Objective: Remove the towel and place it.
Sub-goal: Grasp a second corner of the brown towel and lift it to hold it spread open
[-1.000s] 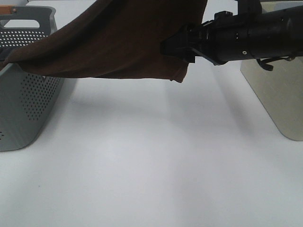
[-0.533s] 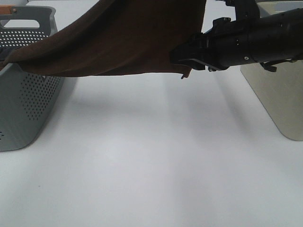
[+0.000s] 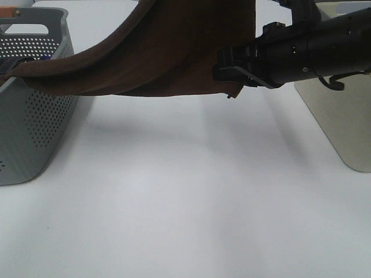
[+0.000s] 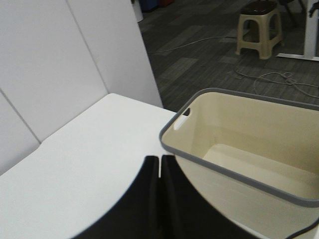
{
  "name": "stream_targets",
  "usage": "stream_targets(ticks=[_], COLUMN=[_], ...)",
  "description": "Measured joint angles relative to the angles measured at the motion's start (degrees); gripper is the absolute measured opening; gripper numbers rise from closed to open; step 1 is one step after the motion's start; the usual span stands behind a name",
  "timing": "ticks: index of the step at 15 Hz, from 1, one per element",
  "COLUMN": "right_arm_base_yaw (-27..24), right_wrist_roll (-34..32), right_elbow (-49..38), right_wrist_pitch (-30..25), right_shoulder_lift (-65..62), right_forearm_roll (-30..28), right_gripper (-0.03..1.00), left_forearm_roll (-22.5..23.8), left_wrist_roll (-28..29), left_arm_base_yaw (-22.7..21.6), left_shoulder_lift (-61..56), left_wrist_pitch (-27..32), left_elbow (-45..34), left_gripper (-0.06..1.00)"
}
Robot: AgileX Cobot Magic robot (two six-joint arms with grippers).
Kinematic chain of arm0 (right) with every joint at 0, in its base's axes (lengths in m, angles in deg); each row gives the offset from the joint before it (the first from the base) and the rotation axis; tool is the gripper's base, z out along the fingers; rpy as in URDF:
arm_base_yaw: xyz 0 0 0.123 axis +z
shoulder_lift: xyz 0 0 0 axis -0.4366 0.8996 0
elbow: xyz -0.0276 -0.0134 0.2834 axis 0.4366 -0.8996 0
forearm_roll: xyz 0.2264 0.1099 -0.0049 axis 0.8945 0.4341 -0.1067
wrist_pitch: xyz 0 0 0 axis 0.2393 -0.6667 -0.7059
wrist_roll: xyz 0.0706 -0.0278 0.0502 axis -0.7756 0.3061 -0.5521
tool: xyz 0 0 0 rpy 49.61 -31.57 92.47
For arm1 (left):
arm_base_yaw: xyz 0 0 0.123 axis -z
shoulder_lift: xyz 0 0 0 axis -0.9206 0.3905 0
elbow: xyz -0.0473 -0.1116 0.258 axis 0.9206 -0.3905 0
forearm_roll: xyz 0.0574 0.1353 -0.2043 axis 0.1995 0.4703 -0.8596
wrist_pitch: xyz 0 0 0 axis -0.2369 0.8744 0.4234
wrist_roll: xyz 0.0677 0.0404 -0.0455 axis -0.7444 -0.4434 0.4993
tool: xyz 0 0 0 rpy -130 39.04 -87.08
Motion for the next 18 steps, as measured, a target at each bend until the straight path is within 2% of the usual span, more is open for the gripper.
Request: stream_targets(ticks=[1, 3, 6, 8, 9, 12, 16, 18], right_arm_base_yaw=[0.0, 0.0, 0.0, 0.0, 0.0, 0.0, 0.0, 0.0], right_wrist_roll=[-5.16, -20.4, -45.26, -56.78, -61.31, -67.21, -67.78, -67.78], right_elbow=[0.0, 1.89, 11.06, 18.74, 22.35, 32.72, 50.13, 60.45], right_wrist_pitch=[-0.8, -5.1, -18.85, -26.24, -29.45, -35.52, -40.68, -41.31], right_shoulder_lift=[-1.2, -3.9, -4.47, -4.47, -4.47, -4.3, -2.75, -2.58], right_forearm_roll=[-4.07, -17.76, -41.08, -55.98, -61.08, -69.33, -73.11, -77.35], right_gripper=[0.0, 0.0, 0.0, 0.0, 0.0, 0.0, 0.0, 0.0], left_forearm_roll=[2.98, 6.59, 5.96, 3.78, 3.04, 2.23, 2.35, 4.35], left_wrist_roll=[2.98, 8.48, 12.43, 12.72, 12.89, 12.89, 12.15, 12.03], left_arm_base_yaw=[-0.74, -3.67, -8.71, -11.0, -11.92, -12.89, -12.89, -12.89], left_shoulder_lift=[0.0, 0.0, 0.0, 0.17, 0.46, 1.03, -2.86, -7.73], left_wrist_pitch=[0.97, 3.5, 7.56, 9.22, 9.74, 7.51, -2.69, -7.56], left_elbow=[0.0, 0.0, 0.0, 0.0, 0.0, 0.0, 0.0, 0.0], left_gripper=[0.0, 0.0, 0.0, 0.0, 0.0, 0.0, 0.0, 0.0])
